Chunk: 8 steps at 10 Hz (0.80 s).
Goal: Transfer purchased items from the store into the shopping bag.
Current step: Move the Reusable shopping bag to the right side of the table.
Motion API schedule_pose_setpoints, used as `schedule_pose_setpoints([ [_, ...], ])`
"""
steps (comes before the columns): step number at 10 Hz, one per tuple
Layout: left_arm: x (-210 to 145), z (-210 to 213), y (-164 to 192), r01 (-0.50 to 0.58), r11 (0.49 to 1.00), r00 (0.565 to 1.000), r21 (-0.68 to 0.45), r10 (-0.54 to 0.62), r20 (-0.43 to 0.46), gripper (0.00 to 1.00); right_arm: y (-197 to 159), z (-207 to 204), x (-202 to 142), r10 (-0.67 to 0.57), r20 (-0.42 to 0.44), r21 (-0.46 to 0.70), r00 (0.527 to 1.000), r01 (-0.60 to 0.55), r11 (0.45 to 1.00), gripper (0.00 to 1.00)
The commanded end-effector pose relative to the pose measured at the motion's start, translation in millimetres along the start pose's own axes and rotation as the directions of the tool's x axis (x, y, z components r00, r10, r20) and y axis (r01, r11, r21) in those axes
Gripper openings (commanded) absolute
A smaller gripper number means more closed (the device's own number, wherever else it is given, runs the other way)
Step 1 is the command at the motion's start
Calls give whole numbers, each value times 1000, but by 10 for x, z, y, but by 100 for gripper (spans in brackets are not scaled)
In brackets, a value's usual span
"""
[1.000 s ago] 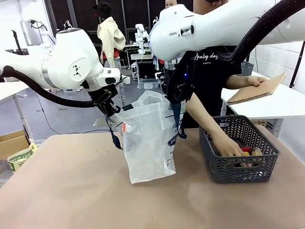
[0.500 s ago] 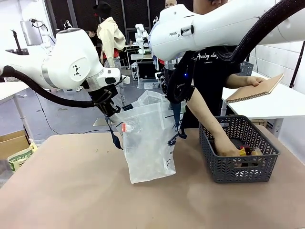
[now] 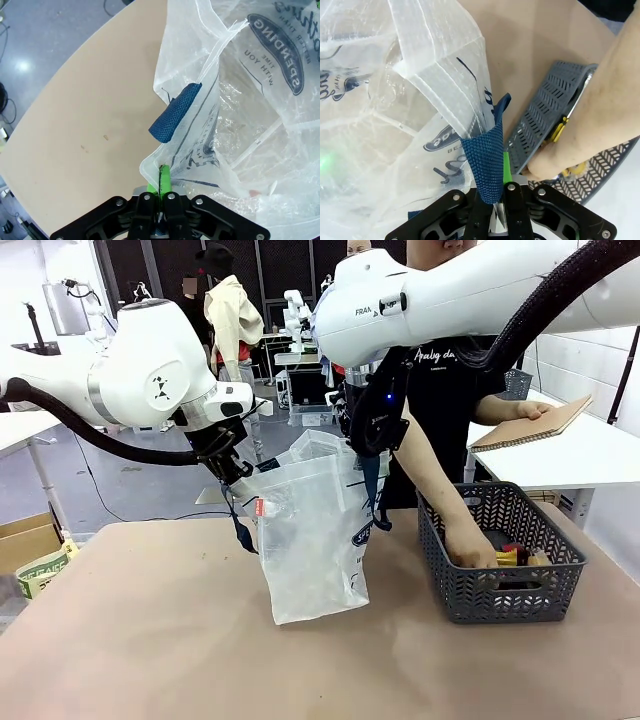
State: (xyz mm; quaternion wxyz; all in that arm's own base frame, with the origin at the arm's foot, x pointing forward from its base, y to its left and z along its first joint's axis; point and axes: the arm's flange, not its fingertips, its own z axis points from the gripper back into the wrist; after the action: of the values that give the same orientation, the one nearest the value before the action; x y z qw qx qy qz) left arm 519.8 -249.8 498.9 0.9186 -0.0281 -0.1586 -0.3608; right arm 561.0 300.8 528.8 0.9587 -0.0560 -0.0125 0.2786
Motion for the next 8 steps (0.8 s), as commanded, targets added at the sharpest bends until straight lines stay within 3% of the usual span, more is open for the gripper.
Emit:
schedule_pose_setpoints([
  [1,-18,13,6,-12,1000,1000,4,12,5,0,-19,-3,-2,-3,2,1,1000,3,1000,0],
  [7,0,0,0,0,1000,1000,0,0,0,0,23,1,-77,11,23,-31,1000,-10,999,0],
  [8,-13,-21,15,10,1000,999,1,-10,-35,0,-21,-2,-103,29,26,-38,999,-28,999,0],
])
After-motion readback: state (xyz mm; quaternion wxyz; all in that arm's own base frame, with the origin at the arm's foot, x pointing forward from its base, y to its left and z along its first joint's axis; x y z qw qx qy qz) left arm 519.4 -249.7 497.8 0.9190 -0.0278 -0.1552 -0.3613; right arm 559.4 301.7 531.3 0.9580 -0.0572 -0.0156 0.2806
